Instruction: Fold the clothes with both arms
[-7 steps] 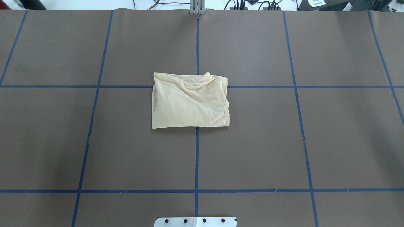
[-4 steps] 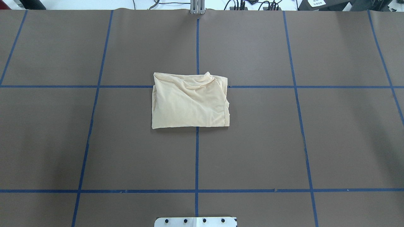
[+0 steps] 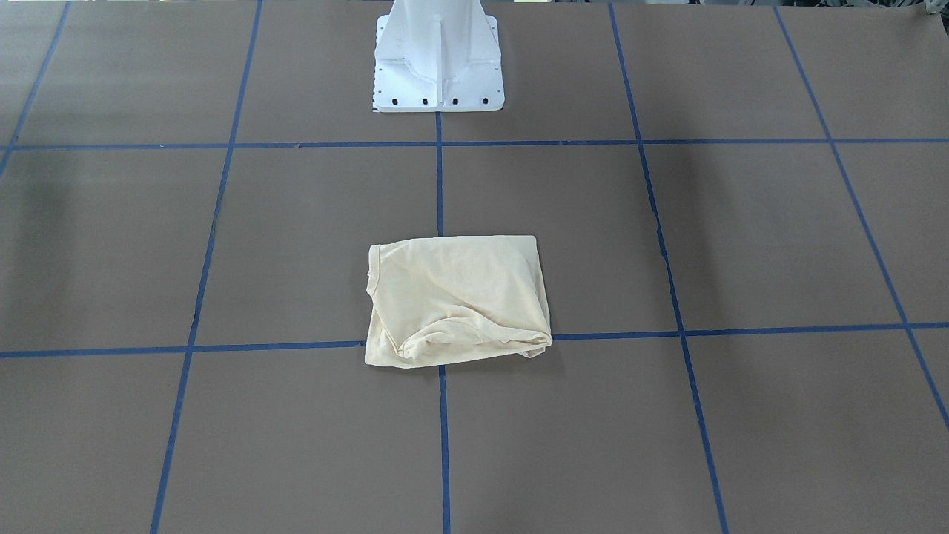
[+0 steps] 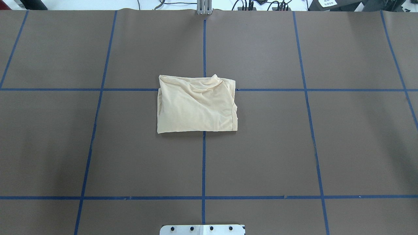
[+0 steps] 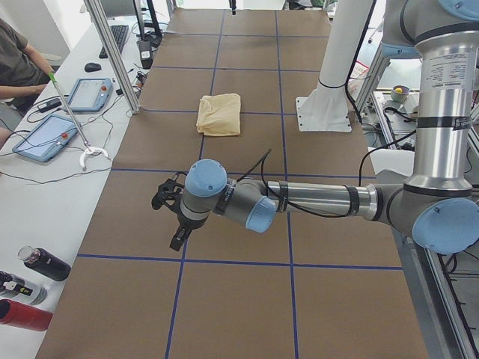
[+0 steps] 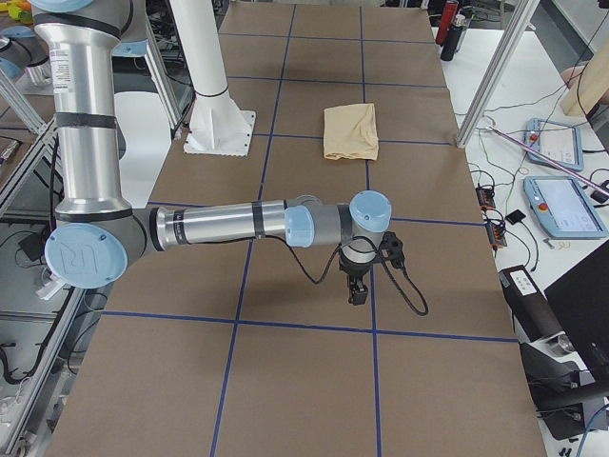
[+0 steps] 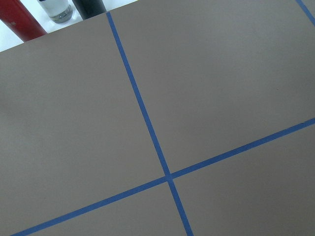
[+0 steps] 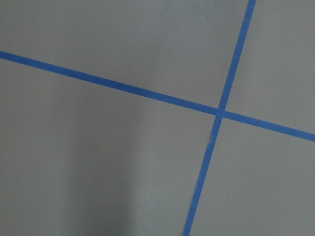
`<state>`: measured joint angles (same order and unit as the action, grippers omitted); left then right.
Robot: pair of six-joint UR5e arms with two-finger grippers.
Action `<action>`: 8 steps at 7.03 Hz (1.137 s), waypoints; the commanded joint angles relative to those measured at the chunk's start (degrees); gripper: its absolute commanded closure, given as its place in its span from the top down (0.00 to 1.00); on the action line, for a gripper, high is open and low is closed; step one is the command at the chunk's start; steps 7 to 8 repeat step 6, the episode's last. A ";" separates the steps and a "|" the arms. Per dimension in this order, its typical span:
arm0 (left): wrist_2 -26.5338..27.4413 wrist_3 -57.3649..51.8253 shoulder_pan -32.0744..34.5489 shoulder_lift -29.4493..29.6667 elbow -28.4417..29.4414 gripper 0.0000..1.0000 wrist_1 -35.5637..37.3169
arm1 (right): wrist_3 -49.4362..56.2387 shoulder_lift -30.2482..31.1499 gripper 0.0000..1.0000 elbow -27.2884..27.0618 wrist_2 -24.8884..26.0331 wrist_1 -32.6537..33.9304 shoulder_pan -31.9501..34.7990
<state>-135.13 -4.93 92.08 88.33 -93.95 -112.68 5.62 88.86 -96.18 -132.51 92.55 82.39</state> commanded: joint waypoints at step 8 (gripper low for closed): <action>-0.05 0.00 -0.15 0.18 -0.18 0.99 0.09 | 0.00 0.26 1.00 1.69 -0.20 -0.01 -0.04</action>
